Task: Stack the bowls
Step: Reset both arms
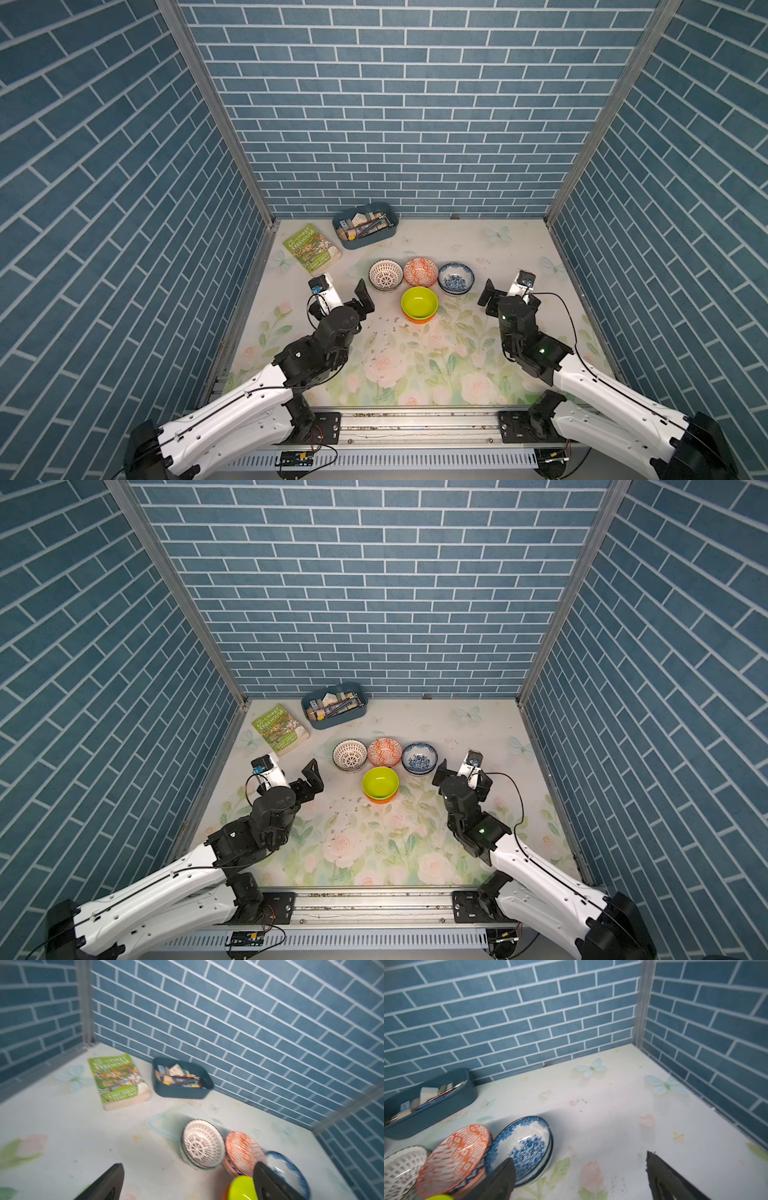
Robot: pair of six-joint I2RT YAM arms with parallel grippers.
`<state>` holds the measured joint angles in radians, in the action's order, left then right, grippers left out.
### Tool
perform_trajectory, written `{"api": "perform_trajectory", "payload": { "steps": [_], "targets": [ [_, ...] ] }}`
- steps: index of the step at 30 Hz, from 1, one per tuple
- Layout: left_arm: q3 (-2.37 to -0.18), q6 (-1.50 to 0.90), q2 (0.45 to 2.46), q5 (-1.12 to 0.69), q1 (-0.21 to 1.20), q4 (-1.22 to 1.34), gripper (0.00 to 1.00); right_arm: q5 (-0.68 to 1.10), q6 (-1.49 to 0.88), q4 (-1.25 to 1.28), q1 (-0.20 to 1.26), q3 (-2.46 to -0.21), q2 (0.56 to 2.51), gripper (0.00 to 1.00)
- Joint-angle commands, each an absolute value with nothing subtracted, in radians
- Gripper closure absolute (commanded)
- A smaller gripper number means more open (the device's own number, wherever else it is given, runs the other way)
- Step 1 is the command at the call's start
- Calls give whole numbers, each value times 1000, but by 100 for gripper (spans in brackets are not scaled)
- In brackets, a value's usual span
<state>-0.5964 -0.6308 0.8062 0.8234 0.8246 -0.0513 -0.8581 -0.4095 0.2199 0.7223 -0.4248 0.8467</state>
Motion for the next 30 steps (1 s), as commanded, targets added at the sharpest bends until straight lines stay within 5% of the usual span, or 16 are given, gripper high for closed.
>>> {"api": "perform_trajectory", "payload": {
  "steps": [1,12,30],
  "targets": [
    [-593,-465,828,853,692,31,0,-1047,-117,592,699,-336,810,0],
    [-430,-267,965,770,399,348,0,-914,37,874,536,-164,912,0],
    [-121,-50,1205,658,203,1173,0,-627,71,1276,338,-8,1154,0]
  ]
}}
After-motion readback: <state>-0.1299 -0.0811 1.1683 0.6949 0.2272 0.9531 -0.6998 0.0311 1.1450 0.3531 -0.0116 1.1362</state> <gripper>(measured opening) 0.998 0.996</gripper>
